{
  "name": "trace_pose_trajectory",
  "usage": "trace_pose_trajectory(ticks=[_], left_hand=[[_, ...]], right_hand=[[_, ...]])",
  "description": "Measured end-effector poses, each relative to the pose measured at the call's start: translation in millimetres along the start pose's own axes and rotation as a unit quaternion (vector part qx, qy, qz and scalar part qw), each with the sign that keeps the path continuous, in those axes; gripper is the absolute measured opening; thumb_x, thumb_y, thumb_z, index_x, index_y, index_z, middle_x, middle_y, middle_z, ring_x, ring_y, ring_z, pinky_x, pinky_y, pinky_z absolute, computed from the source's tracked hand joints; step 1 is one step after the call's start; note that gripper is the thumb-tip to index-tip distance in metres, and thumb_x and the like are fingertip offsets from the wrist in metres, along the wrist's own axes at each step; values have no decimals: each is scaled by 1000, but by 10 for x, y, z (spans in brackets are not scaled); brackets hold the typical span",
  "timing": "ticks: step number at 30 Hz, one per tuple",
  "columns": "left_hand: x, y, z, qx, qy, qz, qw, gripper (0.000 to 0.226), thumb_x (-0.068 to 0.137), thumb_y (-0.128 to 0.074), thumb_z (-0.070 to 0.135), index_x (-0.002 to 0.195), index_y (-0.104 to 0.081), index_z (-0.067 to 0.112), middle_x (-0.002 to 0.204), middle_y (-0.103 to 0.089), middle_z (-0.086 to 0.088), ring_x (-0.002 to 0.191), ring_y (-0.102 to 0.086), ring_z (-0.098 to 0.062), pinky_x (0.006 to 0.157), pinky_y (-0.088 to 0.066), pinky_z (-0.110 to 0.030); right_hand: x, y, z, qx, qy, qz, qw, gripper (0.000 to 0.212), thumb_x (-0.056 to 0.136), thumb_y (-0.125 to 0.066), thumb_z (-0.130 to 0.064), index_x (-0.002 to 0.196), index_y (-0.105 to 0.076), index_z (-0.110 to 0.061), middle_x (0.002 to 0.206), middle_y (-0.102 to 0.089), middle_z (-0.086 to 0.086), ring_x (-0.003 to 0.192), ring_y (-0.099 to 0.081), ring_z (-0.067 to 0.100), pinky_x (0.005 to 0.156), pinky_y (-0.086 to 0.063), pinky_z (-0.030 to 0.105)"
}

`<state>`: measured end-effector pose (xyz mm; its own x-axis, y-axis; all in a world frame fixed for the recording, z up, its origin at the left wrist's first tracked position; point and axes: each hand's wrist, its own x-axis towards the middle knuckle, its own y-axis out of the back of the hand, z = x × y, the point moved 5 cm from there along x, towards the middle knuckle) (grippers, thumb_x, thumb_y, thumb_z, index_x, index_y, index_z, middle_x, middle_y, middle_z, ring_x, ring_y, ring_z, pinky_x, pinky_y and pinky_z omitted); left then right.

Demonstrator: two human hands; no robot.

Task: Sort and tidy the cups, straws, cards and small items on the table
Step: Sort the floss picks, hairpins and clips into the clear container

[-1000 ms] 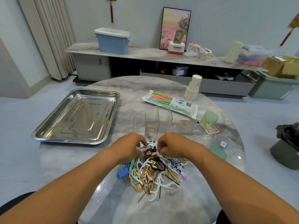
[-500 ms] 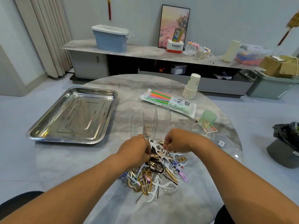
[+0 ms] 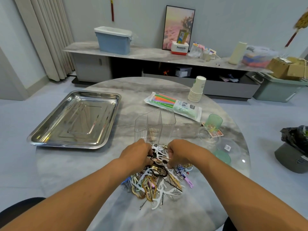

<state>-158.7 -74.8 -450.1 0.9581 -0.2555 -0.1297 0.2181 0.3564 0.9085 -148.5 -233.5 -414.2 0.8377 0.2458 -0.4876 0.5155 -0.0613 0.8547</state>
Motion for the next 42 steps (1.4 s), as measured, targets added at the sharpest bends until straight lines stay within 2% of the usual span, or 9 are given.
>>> trace_pose_trajectory(ticks=[8,12,17,21,24,28,35,39,42], left_hand=[[-17,71,12,36,-36,7,999,15,98,-62,35,104,-66,22,93,-67,4,80,-61,-13,63,-48,-27],[15,197,-3,-2,-20,-5,1000,11,98,-64,27,103,-72,21,95,-70,5,83,-65,-11,76,-55,-27],[10,577,-55,-181,5,-35,983,7,92,-73,16,92,-71,23,81,-73,6,73,-70,-8,67,-57,-23],[-6,760,-125,-393,66,-2,917,6,93,-70,5,98,-70,7,86,-75,-14,66,-71,-14,61,-58,-22],[48,807,-135,-501,97,65,857,10,92,-69,0,101,-67,3,95,-72,-20,70,-72,-18,65,-62,-25],[178,789,-121,-542,101,143,822,17,89,-71,-3,102,-65,8,94,-71,-18,75,-75,-24,73,-64,-32],[418,603,-64,-501,96,149,847,28,92,-72,9,119,-67,6,96,-74,-9,84,-75,-24,84,-62,-40],[425,630,-52,-383,74,163,906,23,96,-68,18,119,-70,19,107,-71,0,95,-69,-17,88,-58,-36],[300,754,-18,-296,56,215,929,7,93,-71,23,95,-67,28,89,-66,6,79,-62,-11,68,-48,-27]], right_hand=[[-32,280,141,162,2,18,987,13,90,-78,-20,93,-72,-9,75,-78,2,61,-72,8,44,-44,14],[-71,307,155,191,16,-8,982,12,99,-66,-25,106,-71,-17,77,-78,2,62,-72,11,48,-47,17],[-149,456,109,182,48,-2,982,15,105,-55,-30,104,-64,-18,76,-75,-2,58,-66,6,64,-46,28],[-174,674,12,242,89,155,954,19,97,-67,-38,87,-67,-22,80,-72,-8,71,-68,7,66,-53,31],[-153,853,-58,301,108,340,884,20,91,-74,-39,73,-73,-30,62,-65,-24,62,-60,-7,57,-42,16],[24,846,-112,455,85,370,805,14,90,-75,-25,77,-76,-19,68,-72,-4,59,-60,5,68,-53,32],[265,777,-238,338,24,342,876,21,95,-67,-34,112,-74,-24,87,-71,-7,85,-68,16,84,-55,39],[118,870,-166,239,5,339,910,11,90,-66,-28,79,-65,-27,77,-67,-10,78,-65,16,73,-56,36],[0,824,-58,205,-10,239,949,10,87,-69,-20,77,-69,-21,79,-73,-3,78,-72,21,73,-61,42]])
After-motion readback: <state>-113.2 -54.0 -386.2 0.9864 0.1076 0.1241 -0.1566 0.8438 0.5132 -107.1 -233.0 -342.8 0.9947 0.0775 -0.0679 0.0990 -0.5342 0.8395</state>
